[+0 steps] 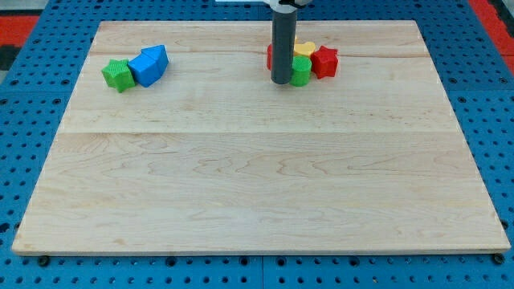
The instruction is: Move the green starblue blocks slightly towards the right
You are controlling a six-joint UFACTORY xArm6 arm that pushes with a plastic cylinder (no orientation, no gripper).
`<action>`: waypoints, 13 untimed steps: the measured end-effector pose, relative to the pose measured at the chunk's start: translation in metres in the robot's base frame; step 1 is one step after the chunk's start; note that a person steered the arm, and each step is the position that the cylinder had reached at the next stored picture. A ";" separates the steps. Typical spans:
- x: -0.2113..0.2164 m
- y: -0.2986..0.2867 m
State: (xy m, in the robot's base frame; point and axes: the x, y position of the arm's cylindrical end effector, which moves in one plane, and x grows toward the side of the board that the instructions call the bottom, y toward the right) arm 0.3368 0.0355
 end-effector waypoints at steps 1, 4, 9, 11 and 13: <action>-0.001 0.002; 0.032 -0.019; 0.040 -0.338; 0.011 -0.315; -0.020 -0.211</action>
State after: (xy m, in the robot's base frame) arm 0.3169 -0.1754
